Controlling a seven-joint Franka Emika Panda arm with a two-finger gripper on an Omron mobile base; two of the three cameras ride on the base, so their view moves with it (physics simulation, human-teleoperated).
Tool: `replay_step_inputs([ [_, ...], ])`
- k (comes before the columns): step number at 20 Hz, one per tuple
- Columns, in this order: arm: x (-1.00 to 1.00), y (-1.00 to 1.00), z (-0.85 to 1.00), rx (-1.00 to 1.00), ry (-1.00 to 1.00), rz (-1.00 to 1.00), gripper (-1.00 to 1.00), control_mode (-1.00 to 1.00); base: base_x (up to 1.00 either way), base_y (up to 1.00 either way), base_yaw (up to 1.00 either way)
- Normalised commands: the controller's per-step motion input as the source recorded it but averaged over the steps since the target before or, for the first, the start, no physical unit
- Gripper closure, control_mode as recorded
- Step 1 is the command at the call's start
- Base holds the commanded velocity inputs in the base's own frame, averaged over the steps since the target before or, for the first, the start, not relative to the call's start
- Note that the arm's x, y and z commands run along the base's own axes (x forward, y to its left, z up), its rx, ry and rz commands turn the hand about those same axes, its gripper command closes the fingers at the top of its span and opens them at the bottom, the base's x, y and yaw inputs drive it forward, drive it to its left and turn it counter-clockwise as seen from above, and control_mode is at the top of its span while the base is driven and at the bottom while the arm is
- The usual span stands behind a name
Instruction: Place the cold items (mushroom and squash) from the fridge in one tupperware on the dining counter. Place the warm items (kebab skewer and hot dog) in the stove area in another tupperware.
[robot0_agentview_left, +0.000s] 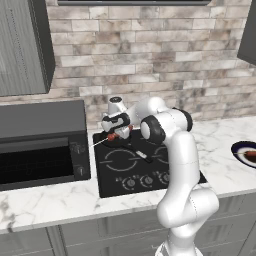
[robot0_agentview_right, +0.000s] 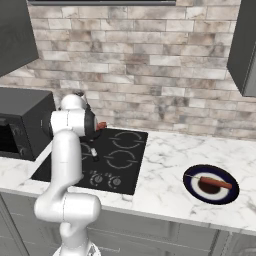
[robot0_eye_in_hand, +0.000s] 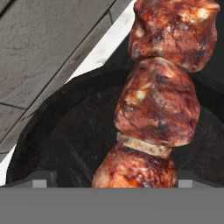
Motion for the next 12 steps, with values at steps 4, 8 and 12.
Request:
replay_step_inputs([
  [4,0.00,0.00,-0.33,0.00,0.00,0.00,1.00,-1.00,0.00,0.00,0.00],
  [8,0.00,0.00,-0.28,0.00,0.00,0.00,1.00,-1.00,0.00,0.00,0.00],
  [12,-0.04,0.00,-0.08,0.00,-0.03,0.00,1.00,-1.00,0.00,0.00,0.00],
])
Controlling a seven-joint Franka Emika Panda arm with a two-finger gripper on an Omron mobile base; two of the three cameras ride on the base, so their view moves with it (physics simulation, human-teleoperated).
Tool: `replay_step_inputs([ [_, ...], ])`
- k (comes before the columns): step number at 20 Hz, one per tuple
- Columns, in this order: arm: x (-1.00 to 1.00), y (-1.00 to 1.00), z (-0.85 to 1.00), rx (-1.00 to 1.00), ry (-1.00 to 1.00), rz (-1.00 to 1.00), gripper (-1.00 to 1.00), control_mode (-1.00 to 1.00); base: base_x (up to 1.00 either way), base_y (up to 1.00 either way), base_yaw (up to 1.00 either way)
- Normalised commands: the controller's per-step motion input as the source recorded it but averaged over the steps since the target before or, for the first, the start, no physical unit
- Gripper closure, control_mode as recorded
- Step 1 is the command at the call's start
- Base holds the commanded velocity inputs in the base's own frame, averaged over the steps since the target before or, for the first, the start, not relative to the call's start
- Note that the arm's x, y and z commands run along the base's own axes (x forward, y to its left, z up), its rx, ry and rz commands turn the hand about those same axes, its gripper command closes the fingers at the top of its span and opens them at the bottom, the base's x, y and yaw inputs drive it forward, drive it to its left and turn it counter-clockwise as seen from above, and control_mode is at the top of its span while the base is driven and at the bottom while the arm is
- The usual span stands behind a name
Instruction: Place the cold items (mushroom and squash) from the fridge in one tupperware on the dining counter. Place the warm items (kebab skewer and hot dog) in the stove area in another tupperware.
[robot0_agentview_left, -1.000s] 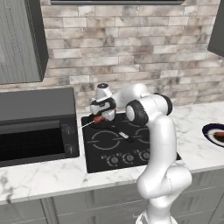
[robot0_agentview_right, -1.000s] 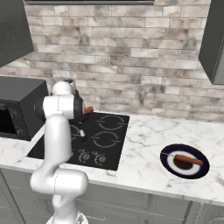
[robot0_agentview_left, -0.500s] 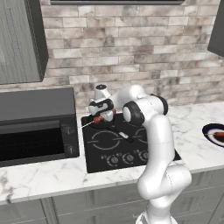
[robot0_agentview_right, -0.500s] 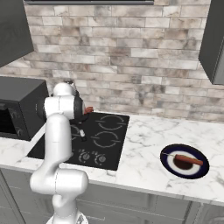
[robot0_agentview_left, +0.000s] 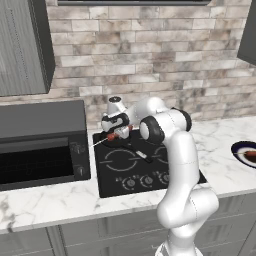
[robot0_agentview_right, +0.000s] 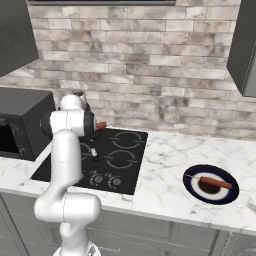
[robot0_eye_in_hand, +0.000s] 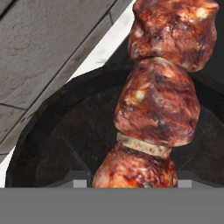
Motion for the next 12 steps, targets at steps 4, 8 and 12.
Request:
replay_step_inputs([
  [4,-0.10,0.00,-0.02,0.00,0.00,0.00,1.00,-1.00,0.00,0.00,0.00],
  [8,-0.31,-0.05,0.03,0.03,-0.01,-0.01,1.00,-1.00,0.00,0.00,0.00],
  [12,-0.35,-0.22,0.30,0.06,-0.01,-0.05,1.00,-1.00,0.00,0.00,0.00],
])
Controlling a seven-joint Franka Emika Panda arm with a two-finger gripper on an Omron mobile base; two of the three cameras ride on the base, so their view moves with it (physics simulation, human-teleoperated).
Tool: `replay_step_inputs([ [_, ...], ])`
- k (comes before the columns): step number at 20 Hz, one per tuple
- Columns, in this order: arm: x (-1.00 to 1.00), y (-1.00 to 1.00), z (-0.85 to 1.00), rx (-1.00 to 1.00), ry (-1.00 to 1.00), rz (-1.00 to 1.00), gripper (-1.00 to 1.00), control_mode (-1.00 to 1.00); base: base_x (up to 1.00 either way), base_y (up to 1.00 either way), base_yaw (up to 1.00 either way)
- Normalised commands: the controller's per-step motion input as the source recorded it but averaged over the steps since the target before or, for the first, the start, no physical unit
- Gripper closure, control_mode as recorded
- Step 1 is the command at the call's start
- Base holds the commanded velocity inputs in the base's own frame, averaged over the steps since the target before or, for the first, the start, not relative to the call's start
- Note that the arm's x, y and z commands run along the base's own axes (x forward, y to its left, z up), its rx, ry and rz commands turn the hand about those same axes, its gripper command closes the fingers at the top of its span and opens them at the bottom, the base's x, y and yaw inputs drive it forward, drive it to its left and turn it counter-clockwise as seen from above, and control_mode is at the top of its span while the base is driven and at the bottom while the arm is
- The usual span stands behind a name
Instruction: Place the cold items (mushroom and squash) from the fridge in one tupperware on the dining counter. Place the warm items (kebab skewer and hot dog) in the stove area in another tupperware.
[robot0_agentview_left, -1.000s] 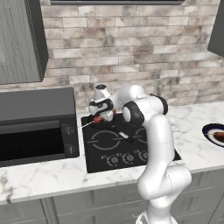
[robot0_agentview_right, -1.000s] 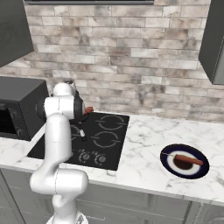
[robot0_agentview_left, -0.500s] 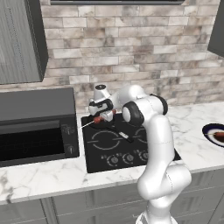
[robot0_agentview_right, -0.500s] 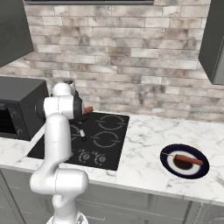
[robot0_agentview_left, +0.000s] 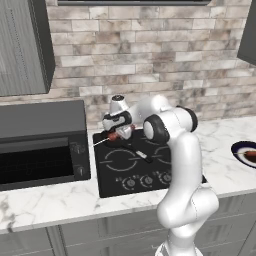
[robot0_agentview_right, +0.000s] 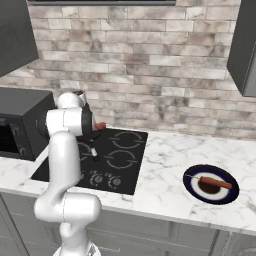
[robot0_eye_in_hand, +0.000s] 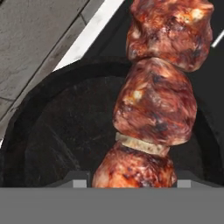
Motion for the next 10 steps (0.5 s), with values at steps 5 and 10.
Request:
replay_step_inputs([
  [5,-0.30,-0.27,0.56,0.03,-0.09,-0.08,1.00,-1.00,0.00,0.00,0.00],
  [10,-0.30,-0.23,0.65,0.00,-0.17,-0.06,1.00,-1.00,0.00,0.00,0.00],
])
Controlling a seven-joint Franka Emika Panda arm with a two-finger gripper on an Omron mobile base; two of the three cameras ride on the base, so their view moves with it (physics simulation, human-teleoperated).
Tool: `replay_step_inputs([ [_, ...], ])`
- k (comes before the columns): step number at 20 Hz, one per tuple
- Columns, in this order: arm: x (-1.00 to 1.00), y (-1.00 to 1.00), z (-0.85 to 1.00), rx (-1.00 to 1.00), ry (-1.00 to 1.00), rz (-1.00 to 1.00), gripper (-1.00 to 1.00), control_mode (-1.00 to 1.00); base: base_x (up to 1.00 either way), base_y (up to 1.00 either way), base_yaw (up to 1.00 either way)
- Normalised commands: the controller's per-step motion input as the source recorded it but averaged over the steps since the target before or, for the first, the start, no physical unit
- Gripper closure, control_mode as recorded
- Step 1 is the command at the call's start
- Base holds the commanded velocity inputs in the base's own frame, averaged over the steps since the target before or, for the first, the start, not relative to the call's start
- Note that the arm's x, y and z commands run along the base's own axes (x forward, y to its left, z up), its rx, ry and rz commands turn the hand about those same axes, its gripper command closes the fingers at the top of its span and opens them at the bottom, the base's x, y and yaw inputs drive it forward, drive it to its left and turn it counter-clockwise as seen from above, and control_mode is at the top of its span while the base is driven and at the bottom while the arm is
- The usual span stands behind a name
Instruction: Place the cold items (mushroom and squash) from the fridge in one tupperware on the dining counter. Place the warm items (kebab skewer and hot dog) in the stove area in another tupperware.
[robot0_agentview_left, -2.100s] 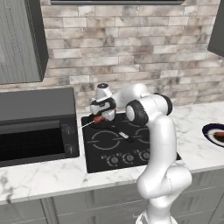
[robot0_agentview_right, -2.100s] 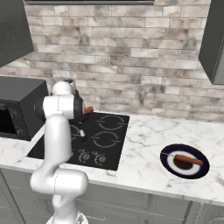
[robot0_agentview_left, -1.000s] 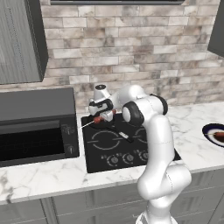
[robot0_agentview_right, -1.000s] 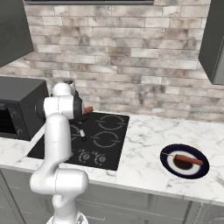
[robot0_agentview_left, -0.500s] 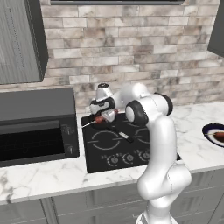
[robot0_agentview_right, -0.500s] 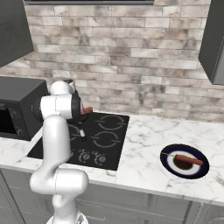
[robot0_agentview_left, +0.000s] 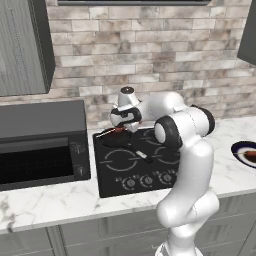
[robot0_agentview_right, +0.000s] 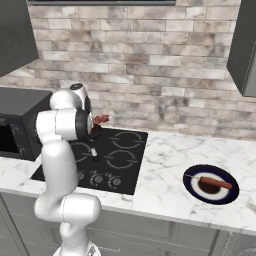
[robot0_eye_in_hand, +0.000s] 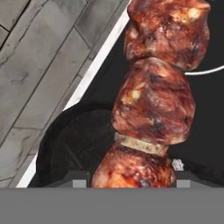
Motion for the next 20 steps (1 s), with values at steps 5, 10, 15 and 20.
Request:
replay_step_inputs([
  [5,-0.40,-0.21,0.59,0.00,-0.14,-0.05,1.00,-1.00,0.00,0.00,0.00],
  [10,-0.51,-0.30,0.52,0.00,-0.11,-0.02,1.00,-1.00,0.00,0.00,0.00],
  [15,-0.51,-0.33,0.48,0.00,-0.08,0.00,1.00,-1.00,0.00,0.00,0.00],
  [20,-0.56,-0.34,0.51,0.00,-0.02,0.00,1.00,-1.00,0.00,0.00,0.00],
])
